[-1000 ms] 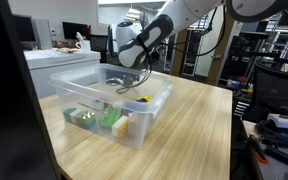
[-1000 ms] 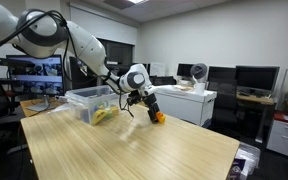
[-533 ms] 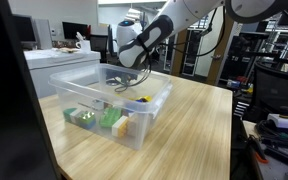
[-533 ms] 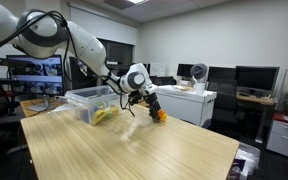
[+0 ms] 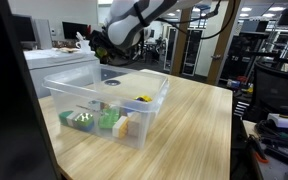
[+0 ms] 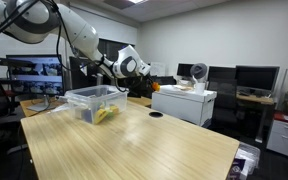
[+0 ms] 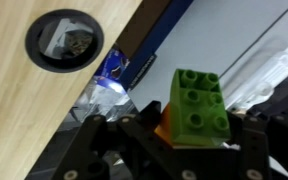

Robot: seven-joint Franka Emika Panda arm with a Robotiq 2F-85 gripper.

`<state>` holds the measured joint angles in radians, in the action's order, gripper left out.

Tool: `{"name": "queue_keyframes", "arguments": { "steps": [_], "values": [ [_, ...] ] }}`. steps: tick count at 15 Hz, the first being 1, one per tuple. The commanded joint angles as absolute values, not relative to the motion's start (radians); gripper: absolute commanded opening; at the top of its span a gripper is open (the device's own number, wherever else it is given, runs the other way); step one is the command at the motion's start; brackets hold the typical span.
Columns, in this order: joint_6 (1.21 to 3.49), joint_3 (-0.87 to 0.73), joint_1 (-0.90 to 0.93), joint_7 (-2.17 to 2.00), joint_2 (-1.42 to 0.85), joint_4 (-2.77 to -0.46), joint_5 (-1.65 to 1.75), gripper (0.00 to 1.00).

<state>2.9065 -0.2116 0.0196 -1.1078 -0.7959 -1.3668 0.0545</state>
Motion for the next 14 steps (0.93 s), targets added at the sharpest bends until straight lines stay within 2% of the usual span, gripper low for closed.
{"name": "queue_keyframes", "arguments": {
  "steps": [1,4,7,9,10,11,14],
  "values": [
    [2.987,-0.044,-0.034,-0.889,-0.639,-1.515,-0.039,0.19],
    [2.982,0.176,-0.148,-0.707,-0.57,-1.55,-0.071,0.19],
    [2.883,0.413,-0.293,-0.515,-0.525,-1.596,-0.13,0.19],
    [2.79,0.511,-0.367,-0.432,-0.511,-1.632,-0.162,0.19],
    [2.737,0.542,-0.397,-0.4,-0.505,-1.651,-0.172,0.19],
    [2.67,0.456,-0.33,-0.285,-0.474,-1.665,-0.311,0.19],
    [2.501,0.368,-0.294,-0.159,-0.428,-1.725,-0.396,0.19]
  ]
}}
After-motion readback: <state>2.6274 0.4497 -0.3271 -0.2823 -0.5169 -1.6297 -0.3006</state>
